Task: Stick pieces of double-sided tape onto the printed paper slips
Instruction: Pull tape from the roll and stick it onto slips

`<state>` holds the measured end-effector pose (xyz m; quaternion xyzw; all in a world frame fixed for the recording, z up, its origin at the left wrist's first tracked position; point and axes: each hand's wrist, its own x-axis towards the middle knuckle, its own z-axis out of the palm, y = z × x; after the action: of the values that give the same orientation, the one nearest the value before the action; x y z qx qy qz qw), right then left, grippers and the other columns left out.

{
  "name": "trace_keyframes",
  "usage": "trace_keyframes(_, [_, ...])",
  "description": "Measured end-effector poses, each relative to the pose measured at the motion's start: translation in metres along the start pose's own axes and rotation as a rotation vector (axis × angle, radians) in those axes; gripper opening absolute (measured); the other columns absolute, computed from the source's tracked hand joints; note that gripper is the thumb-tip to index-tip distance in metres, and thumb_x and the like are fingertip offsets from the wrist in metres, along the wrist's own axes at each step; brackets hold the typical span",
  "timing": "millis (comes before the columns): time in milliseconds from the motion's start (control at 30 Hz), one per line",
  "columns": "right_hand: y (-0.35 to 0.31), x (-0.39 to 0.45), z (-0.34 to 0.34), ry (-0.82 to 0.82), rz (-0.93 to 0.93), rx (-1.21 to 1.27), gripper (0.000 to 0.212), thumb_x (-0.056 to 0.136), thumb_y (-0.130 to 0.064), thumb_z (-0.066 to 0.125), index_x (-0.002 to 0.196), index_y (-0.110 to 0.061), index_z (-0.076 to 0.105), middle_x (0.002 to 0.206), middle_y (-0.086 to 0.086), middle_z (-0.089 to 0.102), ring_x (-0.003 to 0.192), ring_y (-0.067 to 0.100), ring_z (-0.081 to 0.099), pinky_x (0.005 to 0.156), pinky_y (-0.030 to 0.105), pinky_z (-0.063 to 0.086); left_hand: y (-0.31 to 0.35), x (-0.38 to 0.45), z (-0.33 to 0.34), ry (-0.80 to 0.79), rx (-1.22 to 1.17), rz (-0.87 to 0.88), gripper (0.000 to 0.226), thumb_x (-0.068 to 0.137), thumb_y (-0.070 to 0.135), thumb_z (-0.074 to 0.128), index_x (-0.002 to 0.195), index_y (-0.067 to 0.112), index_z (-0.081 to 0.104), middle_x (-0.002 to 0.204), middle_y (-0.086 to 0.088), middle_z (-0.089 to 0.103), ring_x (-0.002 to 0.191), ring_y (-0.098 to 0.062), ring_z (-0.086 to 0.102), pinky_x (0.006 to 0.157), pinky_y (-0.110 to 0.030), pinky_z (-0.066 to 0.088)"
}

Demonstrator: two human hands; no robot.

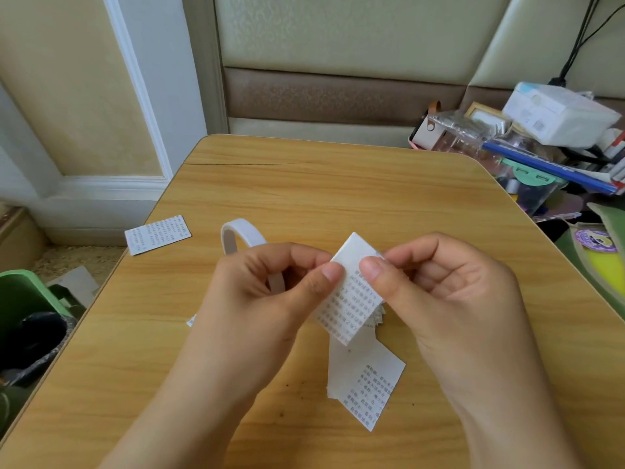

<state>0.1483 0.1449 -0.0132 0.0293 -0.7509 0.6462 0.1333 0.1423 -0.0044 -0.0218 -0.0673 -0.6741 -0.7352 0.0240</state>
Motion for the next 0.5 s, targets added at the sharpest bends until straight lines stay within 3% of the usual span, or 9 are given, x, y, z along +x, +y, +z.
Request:
trace_keyframes(167, [0.002, 0.001, 0.002, -0.026, 0.072, 0.105, 0.018, 0.065, -0.035, 0.075, 0.073, -0.02, 0.07, 0.069, 0.004, 0.071, 0.061, 0.01, 0.063, 0.058, 0.019, 0.05, 0.0, 0.0, 0.0, 0.042, -0.11, -0.012, 0.006, 0.068, 0.021, 0.073, 0.068, 0.016, 0.075, 0.07, -0.012, 0.071, 0.065, -0.013, 0.062, 0.06, -0.016, 0.049])
trace_keyframes(300, [0.002, 0.0, 0.008, 0.029, 0.064, 0.157, 0.017, 0.063, -0.031, 0.084, 0.068, -0.022, 0.07, 0.065, 0.003, 0.07, 0.058, 0.01, 0.063, 0.055, 0.018, 0.049, 0.0, 0.0, 0.002, 0.043, -0.133, -0.013, 0.007, 0.066, 0.022, 0.069, 0.066, 0.017, 0.075, 0.068, -0.01, 0.071, 0.063, -0.011, 0.061, 0.058, -0.015, 0.048])
trace_keyframes(500, [0.001, -0.001, 0.011, 0.074, 0.066, 0.1, 0.019, 0.059, -0.035, 0.074, 0.07, -0.021, 0.069, 0.065, 0.003, 0.07, 0.059, 0.015, 0.064, 0.056, 0.026, 0.05, -0.001, 0.0, -0.002, 0.009, -0.093, -0.018, 0.008, 0.069, 0.019, 0.079, 0.069, 0.014, 0.074, 0.07, -0.011, 0.07, 0.065, -0.013, 0.061, 0.058, -0.015, 0.047])
